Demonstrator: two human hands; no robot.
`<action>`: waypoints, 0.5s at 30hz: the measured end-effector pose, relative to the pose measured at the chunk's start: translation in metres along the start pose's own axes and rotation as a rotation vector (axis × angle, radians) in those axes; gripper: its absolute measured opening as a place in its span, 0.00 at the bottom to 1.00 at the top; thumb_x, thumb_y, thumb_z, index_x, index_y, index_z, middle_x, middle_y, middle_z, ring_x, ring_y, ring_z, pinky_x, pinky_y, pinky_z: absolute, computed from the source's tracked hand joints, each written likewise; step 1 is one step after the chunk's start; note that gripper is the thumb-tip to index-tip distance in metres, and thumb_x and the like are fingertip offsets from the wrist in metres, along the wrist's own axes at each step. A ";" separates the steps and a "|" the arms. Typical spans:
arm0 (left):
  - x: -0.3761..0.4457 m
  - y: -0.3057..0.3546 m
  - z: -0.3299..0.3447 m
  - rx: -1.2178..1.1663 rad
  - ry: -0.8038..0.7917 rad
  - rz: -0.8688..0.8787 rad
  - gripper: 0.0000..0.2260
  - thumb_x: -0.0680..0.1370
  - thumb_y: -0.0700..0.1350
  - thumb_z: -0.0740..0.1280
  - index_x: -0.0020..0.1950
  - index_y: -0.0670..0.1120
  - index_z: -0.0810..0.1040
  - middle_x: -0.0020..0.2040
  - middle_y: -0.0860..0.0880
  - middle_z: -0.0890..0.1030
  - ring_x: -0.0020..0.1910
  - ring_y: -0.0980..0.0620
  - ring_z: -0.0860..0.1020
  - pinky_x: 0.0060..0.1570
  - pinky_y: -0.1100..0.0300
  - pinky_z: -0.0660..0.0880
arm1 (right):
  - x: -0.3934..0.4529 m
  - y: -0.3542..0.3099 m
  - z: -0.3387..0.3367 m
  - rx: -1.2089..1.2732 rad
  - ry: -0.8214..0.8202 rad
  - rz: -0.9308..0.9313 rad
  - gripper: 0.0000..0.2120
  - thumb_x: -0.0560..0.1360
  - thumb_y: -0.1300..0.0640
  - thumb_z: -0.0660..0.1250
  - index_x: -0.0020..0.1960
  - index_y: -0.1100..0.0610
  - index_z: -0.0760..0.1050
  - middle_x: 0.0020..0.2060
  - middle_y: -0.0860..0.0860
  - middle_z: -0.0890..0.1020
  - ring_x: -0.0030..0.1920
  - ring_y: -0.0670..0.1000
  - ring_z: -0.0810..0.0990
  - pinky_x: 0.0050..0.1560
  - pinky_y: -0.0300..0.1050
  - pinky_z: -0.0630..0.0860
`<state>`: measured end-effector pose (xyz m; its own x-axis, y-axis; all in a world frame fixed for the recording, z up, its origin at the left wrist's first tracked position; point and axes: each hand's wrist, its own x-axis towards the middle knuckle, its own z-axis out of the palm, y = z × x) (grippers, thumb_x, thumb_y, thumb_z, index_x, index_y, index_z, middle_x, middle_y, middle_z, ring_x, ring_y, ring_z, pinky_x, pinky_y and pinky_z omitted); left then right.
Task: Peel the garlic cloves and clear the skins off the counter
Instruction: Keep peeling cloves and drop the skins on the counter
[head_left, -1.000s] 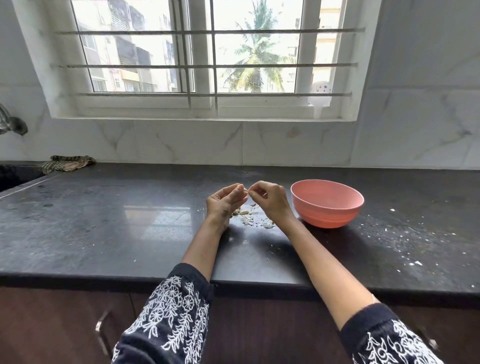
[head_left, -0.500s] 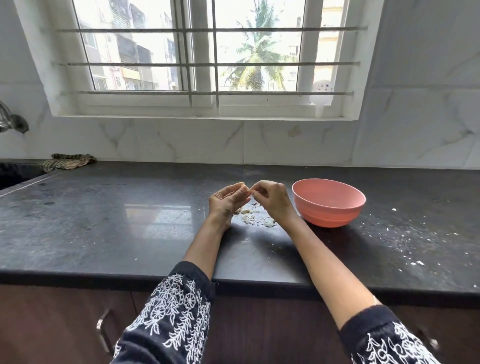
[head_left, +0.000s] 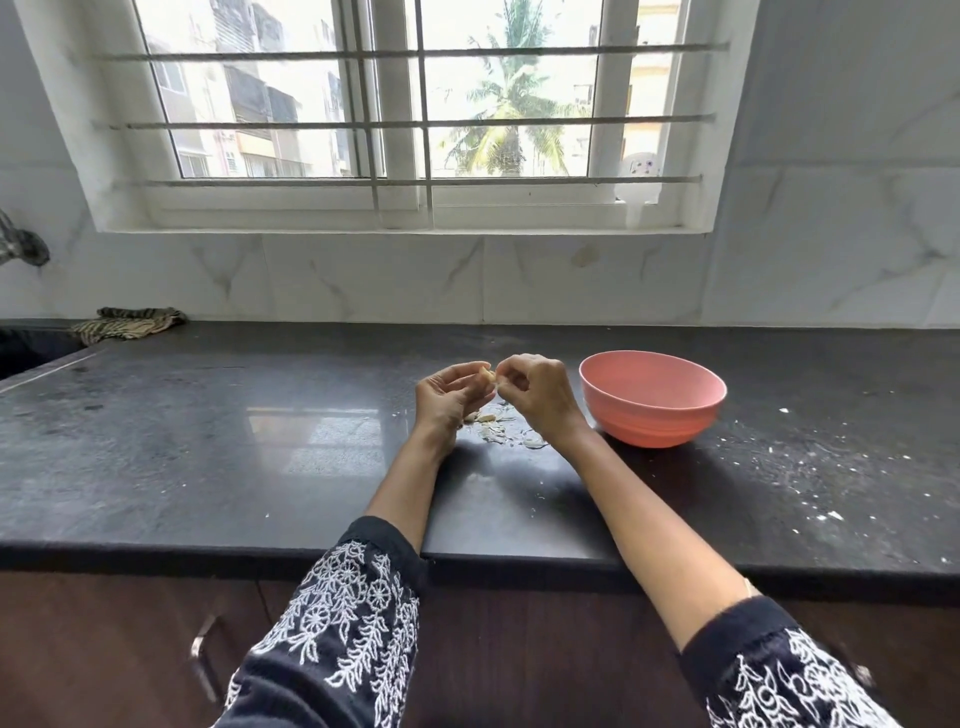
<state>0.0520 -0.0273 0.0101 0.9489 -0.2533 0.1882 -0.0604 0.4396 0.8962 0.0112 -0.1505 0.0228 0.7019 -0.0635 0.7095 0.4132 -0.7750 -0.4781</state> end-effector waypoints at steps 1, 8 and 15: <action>0.000 0.000 0.000 -0.005 0.002 -0.013 0.04 0.73 0.32 0.67 0.44 0.40 0.78 0.31 0.49 0.83 0.32 0.55 0.82 0.37 0.65 0.80 | 0.000 0.000 0.000 0.014 -0.007 0.015 0.03 0.70 0.65 0.68 0.40 0.64 0.80 0.33 0.57 0.81 0.33 0.50 0.73 0.36 0.41 0.67; 0.002 -0.003 0.000 0.035 -0.016 -0.022 0.06 0.73 0.33 0.69 0.48 0.39 0.79 0.33 0.49 0.84 0.33 0.55 0.82 0.38 0.64 0.80 | 0.000 0.006 0.004 -0.038 -0.022 0.040 0.05 0.71 0.63 0.69 0.38 0.65 0.79 0.32 0.57 0.79 0.35 0.50 0.72 0.38 0.43 0.67; 0.003 -0.006 -0.003 0.152 -0.074 0.010 0.08 0.70 0.32 0.70 0.47 0.41 0.80 0.35 0.51 0.84 0.35 0.55 0.82 0.38 0.63 0.79 | 0.001 0.009 0.004 -0.086 -0.081 0.003 0.03 0.70 0.65 0.68 0.39 0.65 0.79 0.34 0.59 0.79 0.37 0.52 0.72 0.39 0.44 0.66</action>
<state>0.0564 -0.0280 0.0038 0.9229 -0.3151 0.2211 -0.1210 0.3078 0.9437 0.0178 -0.1551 0.0174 0.7488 -0.0179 0.6625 0.3623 -0.8259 -0.4319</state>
